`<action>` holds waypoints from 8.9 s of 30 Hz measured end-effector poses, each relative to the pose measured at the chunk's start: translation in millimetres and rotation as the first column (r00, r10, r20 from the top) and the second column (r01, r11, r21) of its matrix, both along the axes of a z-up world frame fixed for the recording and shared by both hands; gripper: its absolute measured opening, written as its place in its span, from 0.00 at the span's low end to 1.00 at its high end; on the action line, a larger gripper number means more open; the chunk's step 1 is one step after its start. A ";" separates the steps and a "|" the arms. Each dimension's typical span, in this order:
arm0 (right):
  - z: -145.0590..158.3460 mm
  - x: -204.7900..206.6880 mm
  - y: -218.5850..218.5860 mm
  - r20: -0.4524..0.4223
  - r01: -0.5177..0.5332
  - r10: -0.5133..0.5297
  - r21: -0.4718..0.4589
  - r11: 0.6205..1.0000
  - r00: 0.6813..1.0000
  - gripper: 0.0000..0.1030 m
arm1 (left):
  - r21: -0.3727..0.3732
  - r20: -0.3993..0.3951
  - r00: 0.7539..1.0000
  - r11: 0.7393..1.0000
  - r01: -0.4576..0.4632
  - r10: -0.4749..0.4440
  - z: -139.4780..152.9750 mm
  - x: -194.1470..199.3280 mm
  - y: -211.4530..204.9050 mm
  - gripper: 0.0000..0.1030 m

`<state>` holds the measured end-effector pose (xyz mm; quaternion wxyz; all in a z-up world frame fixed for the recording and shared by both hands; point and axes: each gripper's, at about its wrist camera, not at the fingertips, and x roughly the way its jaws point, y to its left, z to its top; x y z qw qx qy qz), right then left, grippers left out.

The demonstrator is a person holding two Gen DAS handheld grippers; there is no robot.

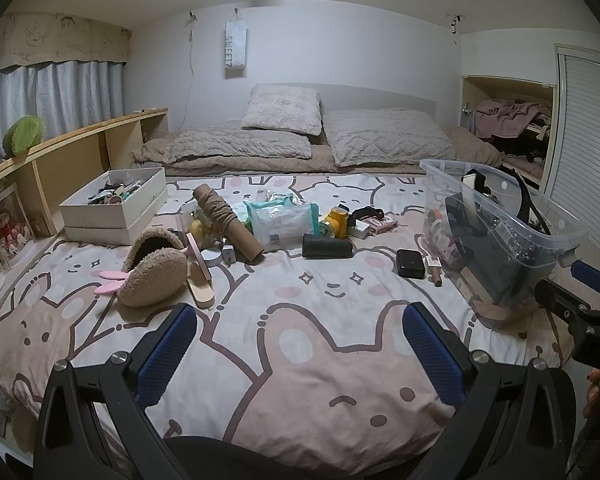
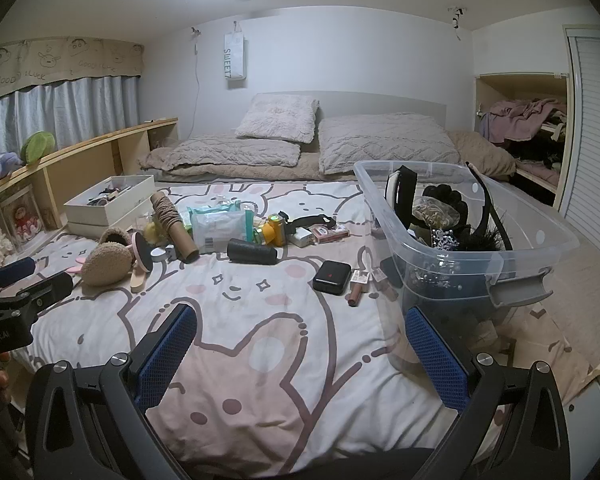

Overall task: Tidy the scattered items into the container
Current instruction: 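Move both grippers toward the scattered items on the bed, then close the right gripper on the black power bank while the left gripper approaches the wooden paddle, then align the open left gripper around the wooden paddle, then close the left gripper on the wooden paddle and lift it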

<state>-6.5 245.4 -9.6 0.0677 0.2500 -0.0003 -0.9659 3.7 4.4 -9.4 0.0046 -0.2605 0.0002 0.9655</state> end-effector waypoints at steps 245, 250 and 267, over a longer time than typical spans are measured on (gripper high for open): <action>-170.2 -213.5 -7.1 0.337 0.149 -0.210 0.198 0.969 0.918 0.73 | -0.016 0.419 0.891 0.982 -0.187 0.176 -186.3 -164.9 -21.8 1.00; -164.9 -207.1 -8.2 0.385 0.046 -0.071 0.074 0.996 0.920 0.75 | 0.015 0.397 0.905 0.985 -0.170 0.150 -180.5 -167.0 -22.0 1.00; -168.8 -239.0 -37.1 0.409 -0.009 -0.019 0.066 0.998 0.912 0.79 | 0.002 0.420 0.902 0.993 -0.116 0.105 -188.9 -191.0 -6.2 0.94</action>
